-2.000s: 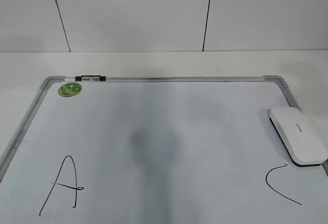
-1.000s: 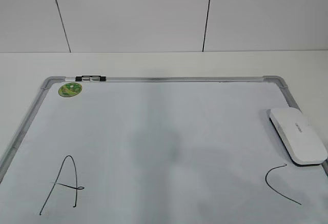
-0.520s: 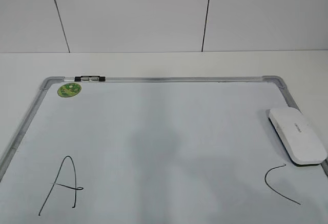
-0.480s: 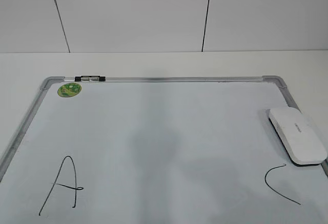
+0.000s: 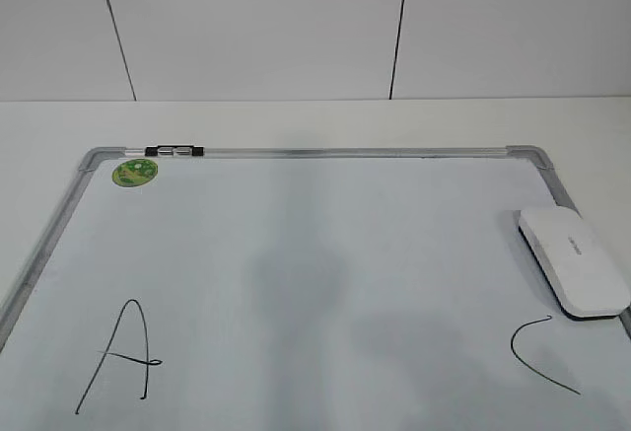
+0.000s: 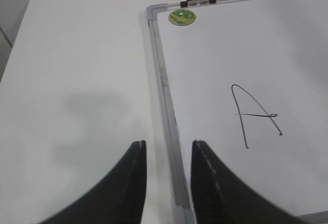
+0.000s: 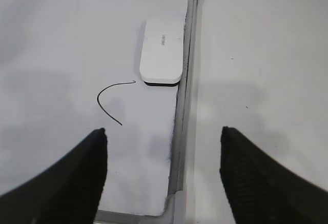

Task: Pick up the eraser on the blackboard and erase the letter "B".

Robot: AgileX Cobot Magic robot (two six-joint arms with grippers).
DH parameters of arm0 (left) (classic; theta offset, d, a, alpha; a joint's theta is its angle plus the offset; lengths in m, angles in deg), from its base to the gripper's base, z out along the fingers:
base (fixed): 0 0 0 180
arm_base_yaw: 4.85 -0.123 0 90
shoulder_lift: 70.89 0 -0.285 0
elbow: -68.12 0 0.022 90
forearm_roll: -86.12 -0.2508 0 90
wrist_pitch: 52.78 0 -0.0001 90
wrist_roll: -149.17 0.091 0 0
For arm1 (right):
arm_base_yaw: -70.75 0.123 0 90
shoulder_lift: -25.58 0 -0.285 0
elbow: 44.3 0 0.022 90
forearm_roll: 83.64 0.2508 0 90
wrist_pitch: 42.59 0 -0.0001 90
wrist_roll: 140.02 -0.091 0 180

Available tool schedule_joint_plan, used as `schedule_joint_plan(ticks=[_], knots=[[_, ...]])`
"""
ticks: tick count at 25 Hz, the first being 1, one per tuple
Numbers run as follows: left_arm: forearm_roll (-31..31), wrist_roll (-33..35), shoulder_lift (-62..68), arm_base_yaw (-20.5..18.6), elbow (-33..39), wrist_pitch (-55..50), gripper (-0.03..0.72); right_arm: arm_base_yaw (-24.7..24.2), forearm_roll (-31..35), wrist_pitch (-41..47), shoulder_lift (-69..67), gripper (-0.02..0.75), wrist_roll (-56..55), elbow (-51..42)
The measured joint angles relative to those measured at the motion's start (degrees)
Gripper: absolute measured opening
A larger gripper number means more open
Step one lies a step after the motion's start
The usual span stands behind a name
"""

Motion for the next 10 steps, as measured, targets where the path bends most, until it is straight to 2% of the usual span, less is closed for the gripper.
schedule_joint_plan(ticks=[10], knots=[[0.28, 0.0, 0.0, 0.0, 0.0, 0.0, 0.226, 0.0, 0.0, 0.0, 0.08, 0.532, 0.0, 0.0]])
